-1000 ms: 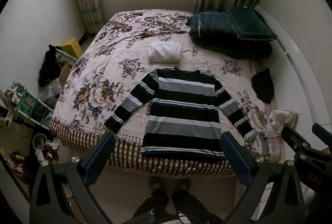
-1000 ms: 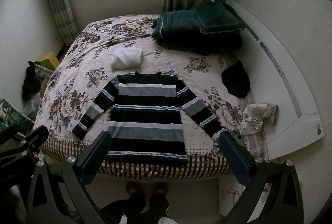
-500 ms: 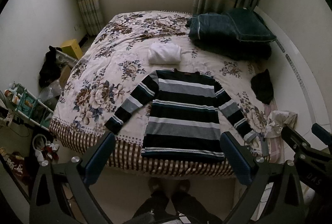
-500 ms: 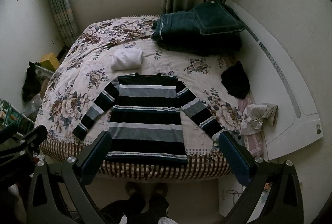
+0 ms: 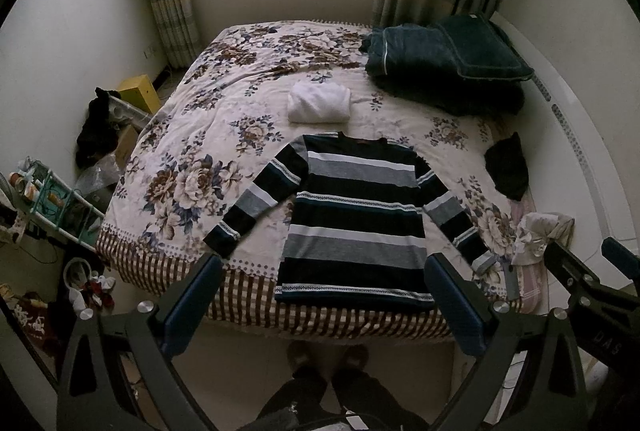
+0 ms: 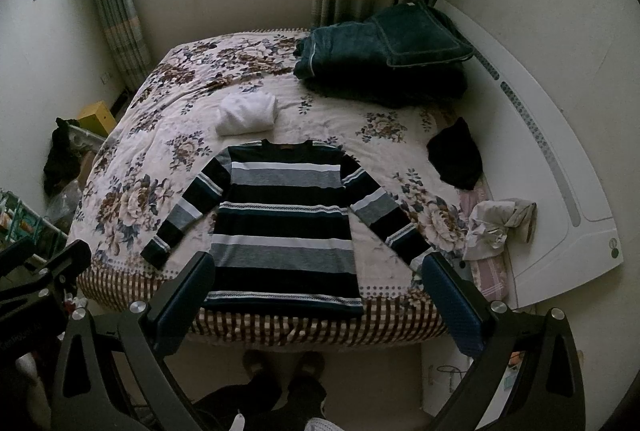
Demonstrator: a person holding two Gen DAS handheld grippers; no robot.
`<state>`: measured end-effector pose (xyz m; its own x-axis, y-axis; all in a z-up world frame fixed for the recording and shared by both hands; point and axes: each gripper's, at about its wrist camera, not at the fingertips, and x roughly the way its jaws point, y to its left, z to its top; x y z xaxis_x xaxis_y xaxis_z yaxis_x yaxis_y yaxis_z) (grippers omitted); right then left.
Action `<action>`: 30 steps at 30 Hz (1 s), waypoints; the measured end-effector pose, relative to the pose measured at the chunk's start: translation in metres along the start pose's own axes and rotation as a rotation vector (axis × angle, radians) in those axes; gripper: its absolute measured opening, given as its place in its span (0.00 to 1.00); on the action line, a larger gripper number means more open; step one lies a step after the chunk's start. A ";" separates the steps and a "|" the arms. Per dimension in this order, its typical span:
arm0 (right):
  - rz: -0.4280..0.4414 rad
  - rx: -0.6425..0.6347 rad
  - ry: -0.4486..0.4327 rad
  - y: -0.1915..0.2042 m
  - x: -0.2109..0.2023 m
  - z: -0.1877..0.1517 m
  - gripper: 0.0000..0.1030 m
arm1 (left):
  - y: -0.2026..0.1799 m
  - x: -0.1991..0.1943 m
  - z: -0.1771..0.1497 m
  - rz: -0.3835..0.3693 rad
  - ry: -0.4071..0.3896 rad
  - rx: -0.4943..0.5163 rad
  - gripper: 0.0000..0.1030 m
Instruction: Fold small clothes
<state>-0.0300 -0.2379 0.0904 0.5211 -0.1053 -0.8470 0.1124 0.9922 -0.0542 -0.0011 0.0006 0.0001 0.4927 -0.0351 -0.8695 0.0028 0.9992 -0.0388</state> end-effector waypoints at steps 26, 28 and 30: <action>-0.008 0.025 0.007 0.026 0.007 0.000 1.00 | -0.012 0.007 0.019 -0.008 0.000 0.005 1.00; -0.008 0.044 0.012 0.026 0.013 0.001 1.00 | -0.006 0.021 0.021 0.004 -0.025 0.007 1.00; 0.002 0.082 0.008 0.026 0.037 0.001 1.00 | 0.009 0.046 0.029 0.026 -0.059 0.015 1.00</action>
<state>-0.0069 -0.2163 0.0581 0.5150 -0.1022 -0.8511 0.1801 0.9836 -0.0092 0.0471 0.0087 -0.0264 0.5432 -0.0089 -0.8396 0.0020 1.0000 -0.0093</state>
